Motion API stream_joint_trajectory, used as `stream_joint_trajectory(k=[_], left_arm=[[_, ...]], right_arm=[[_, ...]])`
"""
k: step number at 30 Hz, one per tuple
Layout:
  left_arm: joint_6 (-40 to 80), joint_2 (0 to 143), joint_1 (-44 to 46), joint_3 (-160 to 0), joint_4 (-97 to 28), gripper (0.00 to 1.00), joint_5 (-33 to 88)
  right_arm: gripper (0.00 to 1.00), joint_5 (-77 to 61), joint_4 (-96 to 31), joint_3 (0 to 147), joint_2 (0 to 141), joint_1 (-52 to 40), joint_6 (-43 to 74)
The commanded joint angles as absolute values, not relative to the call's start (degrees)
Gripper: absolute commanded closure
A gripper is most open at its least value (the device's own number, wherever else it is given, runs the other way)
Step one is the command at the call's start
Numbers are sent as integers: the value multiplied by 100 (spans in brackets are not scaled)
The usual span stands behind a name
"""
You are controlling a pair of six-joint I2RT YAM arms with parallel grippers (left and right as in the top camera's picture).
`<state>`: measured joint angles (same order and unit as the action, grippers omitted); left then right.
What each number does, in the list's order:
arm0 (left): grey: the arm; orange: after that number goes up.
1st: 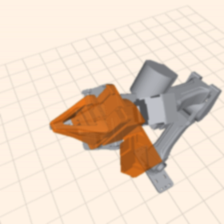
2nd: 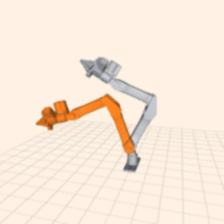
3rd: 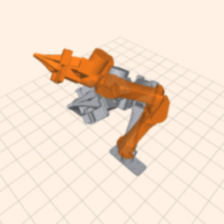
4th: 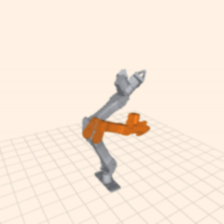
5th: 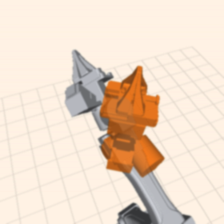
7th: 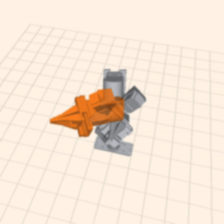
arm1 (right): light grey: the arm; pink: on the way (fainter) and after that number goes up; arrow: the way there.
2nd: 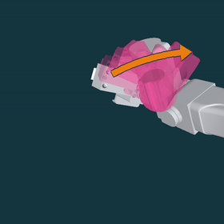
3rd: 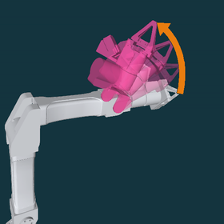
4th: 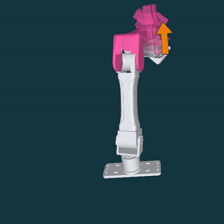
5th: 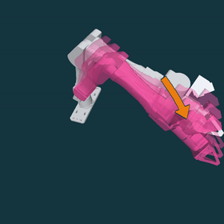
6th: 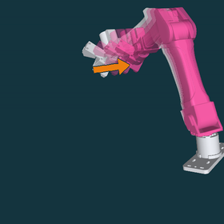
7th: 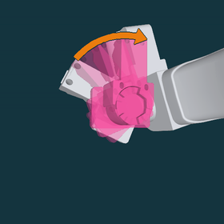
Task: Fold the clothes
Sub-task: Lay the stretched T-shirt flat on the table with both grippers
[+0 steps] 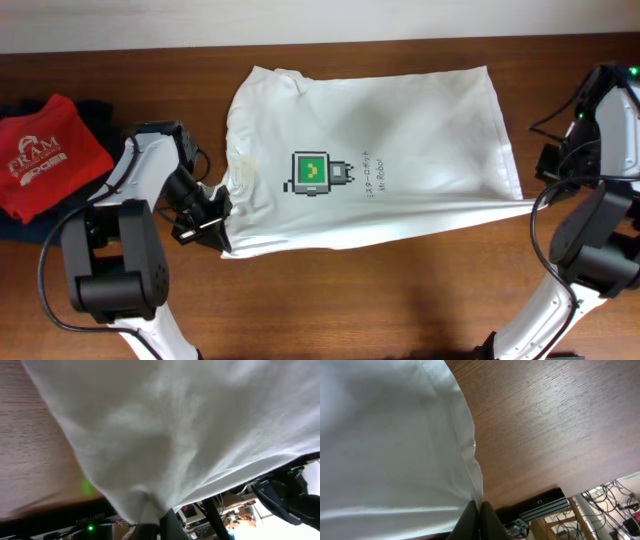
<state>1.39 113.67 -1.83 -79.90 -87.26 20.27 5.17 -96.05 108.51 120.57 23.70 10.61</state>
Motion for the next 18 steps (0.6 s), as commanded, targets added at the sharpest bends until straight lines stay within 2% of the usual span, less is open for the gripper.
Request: stream_joint_trajectory(k=[1,6,14,18], left_arm=[[14,10825,-202,-7957,-8654,100,1817],[16,10307,-202,-7957,-8549,100,1817],[16,10132,-202,-7957,-8947,100,2014],[222,10134,-202,-7957,-7975,100,2018]], right_arm=[[96,733,-9686,10796,11804,2418,1151],[96,611,-9642,10379,11598,2418,1146],[96,499,-8884,8547,10479,2421,1149],[96,419,-7828,8659,10427,2397,1122]])
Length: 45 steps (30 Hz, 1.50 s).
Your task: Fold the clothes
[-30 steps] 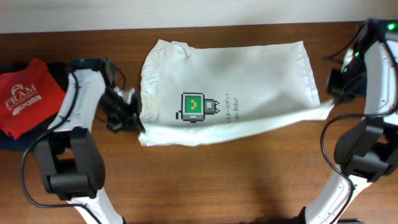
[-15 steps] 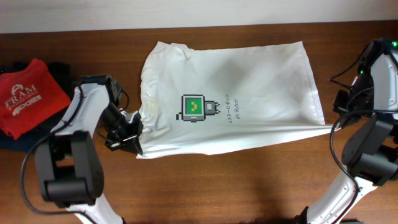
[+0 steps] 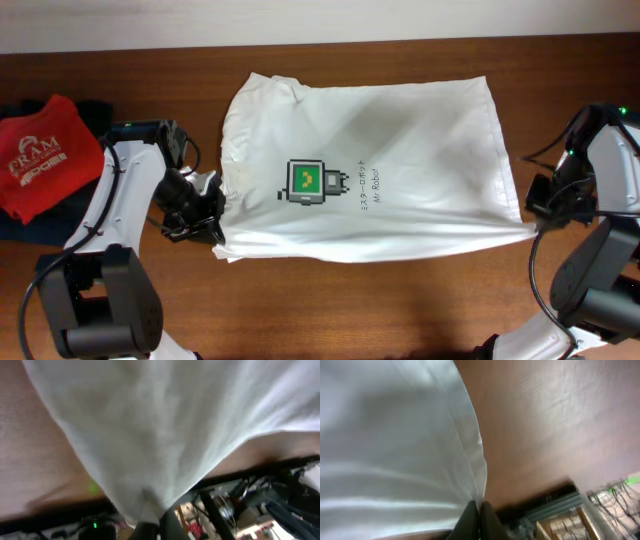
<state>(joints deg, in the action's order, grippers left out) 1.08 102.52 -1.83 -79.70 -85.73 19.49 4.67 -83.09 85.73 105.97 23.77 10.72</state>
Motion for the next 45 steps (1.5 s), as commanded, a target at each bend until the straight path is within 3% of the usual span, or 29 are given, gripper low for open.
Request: stream_joint_trajectory(k=[1,5,15,23,24,25,26,27,28,35,45], left_arm=[[388,10134,-202,-7957,-7636,100,2016],[1116,10230,-202,-7950,-6055,100,1984],[1483,11301,-185,-7950,-4681,100,2036],[1522,11356,-185,-7950,-4112,100,2029],[1522,11356,-185,-7950,-4112,100,2016],[1522,11356,-187,-7950,-4112,89,2016],[1522,11356,-187,-7950,-4115,58,2018],[1518,11356,-185,-7950,-4115,32,2038],[1514,11345,-187,-7968,-4119,21,2045],[799,10886,287,-8374,-4327,21,2163],[565,10906,2274,-8324,-4871,21,753]], right_arm=[[96,309,-7526,8656,10429,2397,1122],[96,-652,-6276,8656,10462,2394,858],[96,-709,-5159,8641,10993,1859,491],[96,-694,-4147,8637,11463,1796,495],[84,-692,-4045,8635,11487,1796,493],[48,-692,-3968,8635,11493,1796,493],[42,-692,-3959,8635,11493,1796,493],[42,-692,-4014,8635,11493,1796,493],[43,-690,-4123,8635,11493,1798,491],[78,-692,-4530,8103,11493,1800,491],[80,-692,-4237,7509,11493,1800,491]])
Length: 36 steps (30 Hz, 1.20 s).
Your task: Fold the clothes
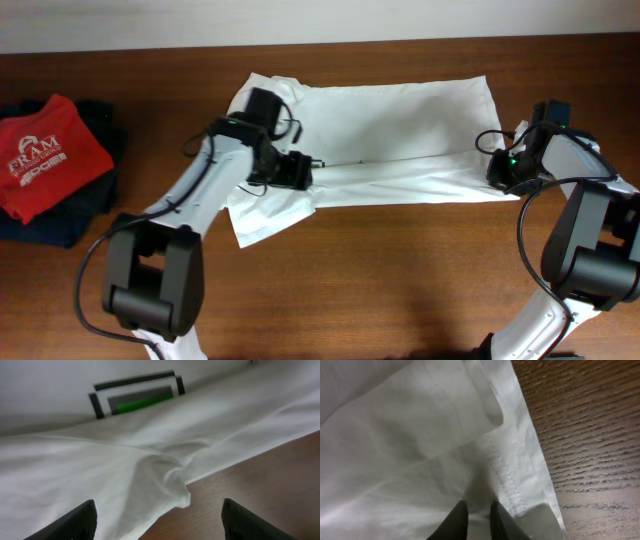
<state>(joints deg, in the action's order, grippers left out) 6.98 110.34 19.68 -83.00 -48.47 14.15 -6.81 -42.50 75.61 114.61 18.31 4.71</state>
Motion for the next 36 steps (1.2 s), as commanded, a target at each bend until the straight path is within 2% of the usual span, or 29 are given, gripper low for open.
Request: stream_joint_trajectory(k=[1,7,8,9,11,12,14,15,21,22,24,25,26,32,35,36], left_arm=[[519,10912,2370,-8309,-4853,21,646],[462,11461,2644,-8219,-4845,21,593],[462,11579,2644,-8219,-4849,26,596],[462,11710,2648,-8221,-4851,38,596],[460,11760,2648,-8219,-4849,50,598],[462,11760,2648,-8219,-4851,59,596],[460,11760,2646,-8224,-4847,94,593],[460,11758,2635,-8261,-4851,99,589],[458,11751,2154,-9548,-4943,99,-460],[460,11751,2018,-9723,-4574,92,-456],[464,11769,1909,-9727,-4073,40,-405],[464,11789,1900,-9727,-4007,25,-327],[467,11797,1900,-9727,-4141,22,-231],[467,11797,1890,-9727,-6064,22,-303],[910,11797,1787,-9727,-6545,33,-517],[1140,11797,1719,-9721,-6637,34,-585]], right_arm=[[80,-692,-4237,7509,11493,1800,491],[80,-690,-4239,7509,11493,1800,491],[80,-690,-4237,7509,11493,1800,491],[80,-692,-4239,7509,11493,1800,491],[80,-690,-4239,7509,11493,1800,491],[80,-690,-4237,7509,11493,1800,491],[80,-692,-4239,7509,11493,1800,491],[80,-690,-4239,7509,11493,1800,491],[80,-690,-4241,7509,11493,1800,491],[80,-690,-4239,7509,11493,1800,491],[80,-690,-4241,7509,11493,1800,491],[80,-690,-4244,7509,11493,1800,491],[80,-690,-4246,7509,11493,1800,489],[80,-687,-4239,7509,11493,1800,489],[80,-687,-4241,7509,11493,1800,469],[80,-687,-4241,7509,11493,1800,469]])
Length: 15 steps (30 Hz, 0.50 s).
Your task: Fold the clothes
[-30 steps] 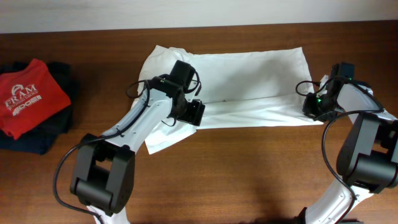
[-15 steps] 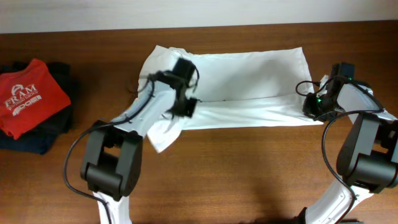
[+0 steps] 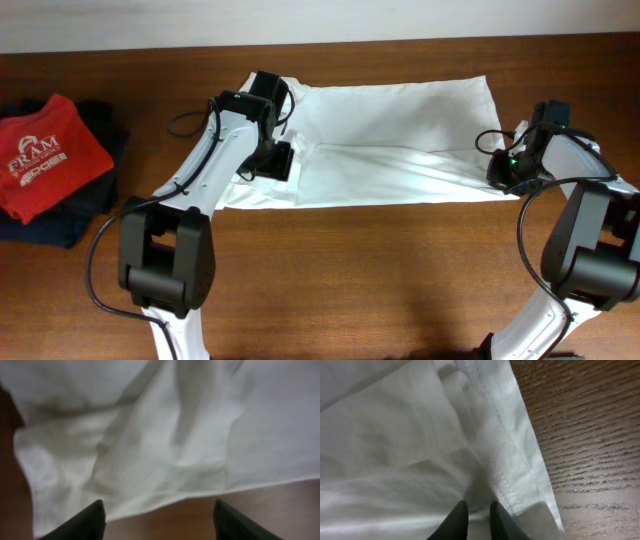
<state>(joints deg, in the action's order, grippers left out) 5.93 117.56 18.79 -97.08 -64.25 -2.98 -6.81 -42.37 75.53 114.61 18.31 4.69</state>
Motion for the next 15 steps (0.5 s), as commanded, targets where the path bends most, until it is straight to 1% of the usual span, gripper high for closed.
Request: stream_joint_trajectory(k=[1,3,6,7,8,10,12,13,14,15], left_arm=[[1437,11802,1625,-9695,-6676,35,-539],[1610,11808,1516,-9583,-6670,37,-375],[1778,11817,1411,-9227,-6593,38,-320],[1916,11819,1382,-9054,-6442,38,-255],[1931,11819,1380,-8958,-6270,41,-108],[1933,11819,1380,-8801,-5883,41,292],[1990,11819,1380,-8753,-5603,41,344],[1990,11819,1380,-8746,-5483,43,344],[1992,11819,1380,-8746,-5422,47,344],[1992,11819,1380,-8744,-5439,48,346]], right_arm=[[80,-687,-4241,7509,11493,1800,469],[80,-687,-4244,7509,11493,1800,469],[80,-687,-4244,7509,11493,1800,469],[80,-687,-4241,7509,11493,1800,469],[80,-687,-4239,7509,11493,1800,469],[80,-687,-4239,7509,11493,1800,469],[80,-687,-4241,7509,11493,1800,469],[80,-685,-4241,7509,11491,1802,469],[80,-685,-4241,7509,11493,1802,467],[80,-683,-4241,7509,11493,1802,467]])
